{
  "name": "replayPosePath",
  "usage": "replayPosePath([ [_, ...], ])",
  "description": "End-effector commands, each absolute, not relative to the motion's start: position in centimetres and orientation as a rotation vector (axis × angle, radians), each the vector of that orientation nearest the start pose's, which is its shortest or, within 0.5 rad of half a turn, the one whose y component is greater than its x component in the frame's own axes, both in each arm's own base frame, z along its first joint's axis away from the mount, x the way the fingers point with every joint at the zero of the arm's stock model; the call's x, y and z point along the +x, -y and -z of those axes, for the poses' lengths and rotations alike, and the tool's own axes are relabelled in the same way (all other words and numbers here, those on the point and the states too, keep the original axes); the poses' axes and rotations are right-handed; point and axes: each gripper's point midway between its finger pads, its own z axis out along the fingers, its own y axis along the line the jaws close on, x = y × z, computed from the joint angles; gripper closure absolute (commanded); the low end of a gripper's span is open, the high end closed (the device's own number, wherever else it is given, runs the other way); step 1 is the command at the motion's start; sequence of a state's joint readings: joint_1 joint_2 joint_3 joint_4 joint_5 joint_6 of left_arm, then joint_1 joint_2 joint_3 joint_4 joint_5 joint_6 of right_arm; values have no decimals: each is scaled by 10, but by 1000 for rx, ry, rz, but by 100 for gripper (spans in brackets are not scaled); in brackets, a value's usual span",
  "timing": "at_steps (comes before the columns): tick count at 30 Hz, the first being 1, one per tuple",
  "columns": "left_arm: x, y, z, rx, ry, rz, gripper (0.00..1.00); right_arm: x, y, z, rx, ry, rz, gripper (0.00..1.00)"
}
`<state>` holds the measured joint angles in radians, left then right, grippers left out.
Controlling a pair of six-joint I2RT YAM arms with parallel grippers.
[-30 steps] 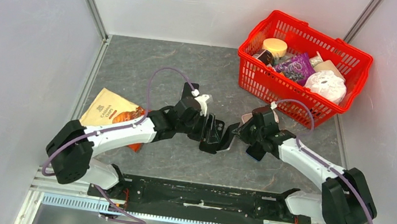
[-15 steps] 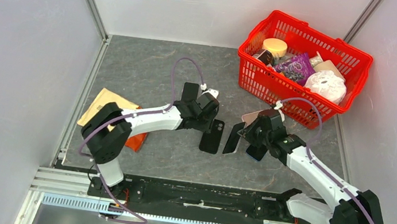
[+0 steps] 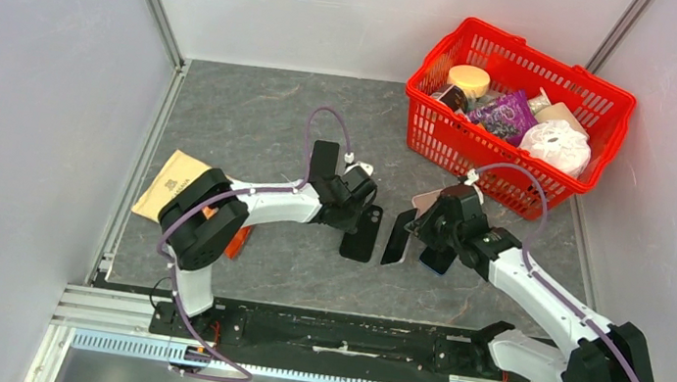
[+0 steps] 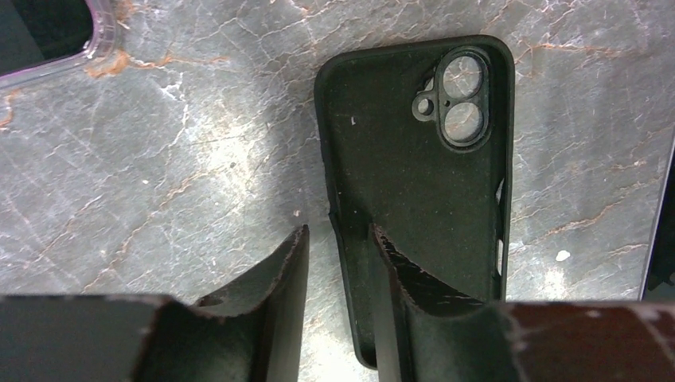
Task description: Put the phone into the phone case
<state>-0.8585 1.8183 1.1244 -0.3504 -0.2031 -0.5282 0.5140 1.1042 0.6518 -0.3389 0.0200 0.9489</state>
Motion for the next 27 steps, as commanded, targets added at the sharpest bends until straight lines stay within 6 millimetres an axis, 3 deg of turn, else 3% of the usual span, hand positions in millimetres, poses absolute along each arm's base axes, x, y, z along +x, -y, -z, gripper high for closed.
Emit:
replayPosePath([
  [1, 280, 304, -18, 351, -2562, 288, 64, 270, -197, -134, 462, -2322, -780, 100],
  [9, 263, 286, -25, 207, -2573, 306, 93, 278, -224, -133, 357, -2335, -896, 100],
  [18, 239, 249, -43, 39, -2555, 281, 98, 282, -263, -134, 250, -2337, -970, 100],
  [27, 226, 239, -35, -245, -2539, 326, 98, 279, -298, -121, 189, -2334, -989, 100],
])
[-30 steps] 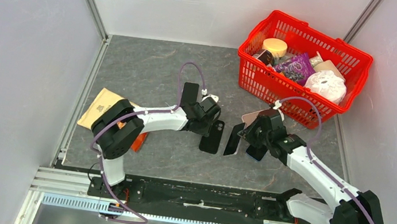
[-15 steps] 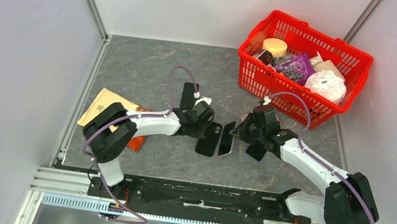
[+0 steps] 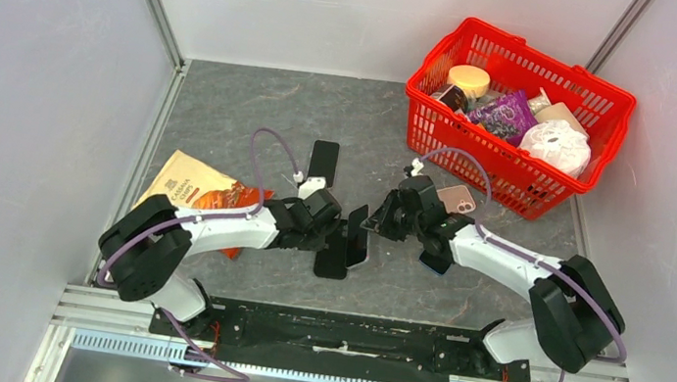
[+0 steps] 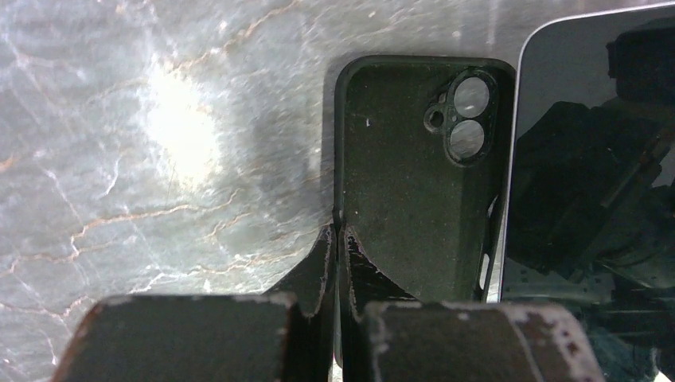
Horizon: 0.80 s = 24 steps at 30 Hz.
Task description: Put the phone into the phone case
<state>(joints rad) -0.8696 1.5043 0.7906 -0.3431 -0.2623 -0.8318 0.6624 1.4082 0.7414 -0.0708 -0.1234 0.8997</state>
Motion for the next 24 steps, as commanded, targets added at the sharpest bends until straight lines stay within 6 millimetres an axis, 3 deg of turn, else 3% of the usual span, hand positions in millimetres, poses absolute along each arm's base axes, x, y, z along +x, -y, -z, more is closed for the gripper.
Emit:
replayPosePath([
  [1, 225, 240, -35, -259, -2536, 338, 98, 278, -301, -119, 179, -2337, -976, 100],
  [9, 226, 242, -44, -331, -2491, 408, 98, 271, -315, -103, 175, -2334, -967, 100],
  [20, 224, 239, -45, -259, -2495, 397, 79, 265, -330, -83, 151, -2359, -987, 100],
  [24, 225, 235, -49, -248, -2483, 377, 76, 259, -330, -77, 153, -2378, -993, 100],
])
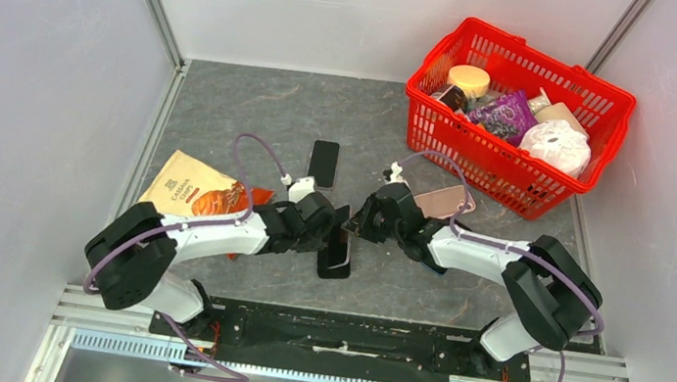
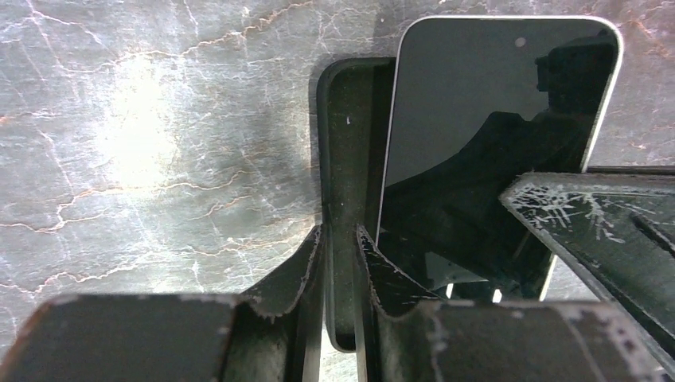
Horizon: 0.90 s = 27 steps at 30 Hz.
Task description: Put the phone into the phone case
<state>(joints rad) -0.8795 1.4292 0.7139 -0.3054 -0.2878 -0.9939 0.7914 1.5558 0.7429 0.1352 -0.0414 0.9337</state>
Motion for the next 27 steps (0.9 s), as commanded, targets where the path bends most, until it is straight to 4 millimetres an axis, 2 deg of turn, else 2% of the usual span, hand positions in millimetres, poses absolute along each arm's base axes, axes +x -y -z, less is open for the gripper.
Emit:
replayPosePath([
  [1, 225, 232, -50, -249, -2478, 369, 76, 257, -330, -75, 152, -2381, -992, 100],
  [7, 222, 216, -45, -256, -2475, 303, 77, 248, -327, -65, 136, -2403, -994, 100],
  [10, 221, 214, -38, -258, -2492, 293, 79, 242, -329, -61, 118, -2416, -1012, 100],
  [19, 227, 224, -23, -233, -2527, 285, 85, 225, -329, -55, 73, -2453, -1051, 100],
  [27, 233, 237, -14, -221, -2550, 305, 87, 221, -331, -47, 52, -2500, -1044, 100],
])
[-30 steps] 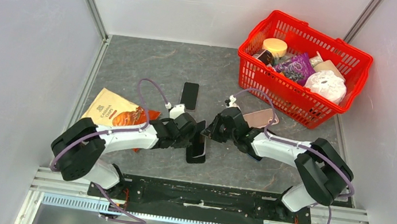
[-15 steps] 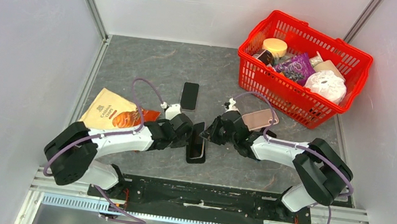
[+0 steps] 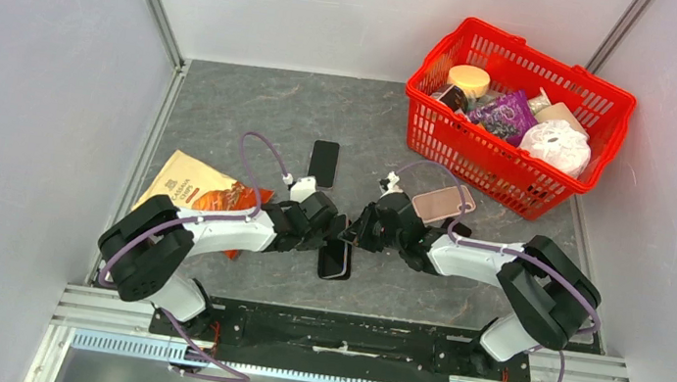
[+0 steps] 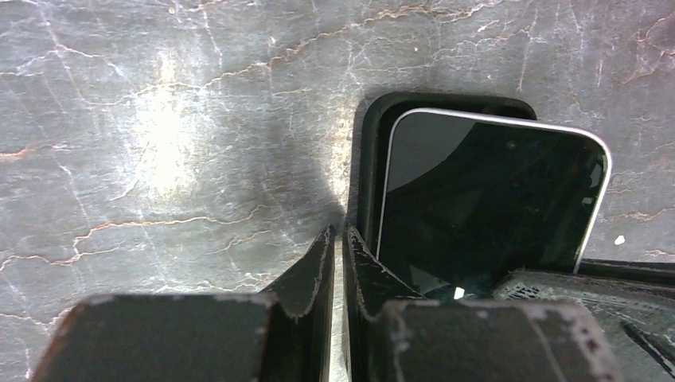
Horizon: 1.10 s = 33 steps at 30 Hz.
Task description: Put the phone into the phone case
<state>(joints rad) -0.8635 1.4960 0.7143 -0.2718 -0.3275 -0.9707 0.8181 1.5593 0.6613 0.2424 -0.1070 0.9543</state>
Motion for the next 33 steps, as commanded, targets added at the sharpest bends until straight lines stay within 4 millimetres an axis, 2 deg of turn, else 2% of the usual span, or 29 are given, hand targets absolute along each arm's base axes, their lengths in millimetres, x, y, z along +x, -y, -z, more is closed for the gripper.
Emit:
replayPosePath([
  [1, 233, 238, -14, -220, -2550, 309, 88, 220, -331, -45, 51, -2509, -1040, 100],
  [9, 234, 241, -21, -219, -2537, 329, 88, 220, -331, -21, 67, -2561, -1000, 100],
  [14, 234, 241, -25, -217, -2533, 341, 89, 220, -314, -10, 102, -2601, -870, 100],
  [17, 233, 242, -26, -219, -2533, 356, 89, 222, -305, -11, 91, -2612, -793, 99],
  [20, 232, 242, -28, -221, -2529, 366, 89, 224, -304, -18, 67, -2615, -764, 86],
  [23, 231, 241, -27, -222, -2530, 366, 89, 225, -309, -25, 45, -2612, -779, 77],
  [25, 231, 241, -27, -223, -2529, 370, 89, 222, -305, -23, 42, -2645, -747, 71],
  [33, 229, 240, -30, -229, -2523, 387, 89, 220, -298, -28, 22, -2662, -660, 59],
])
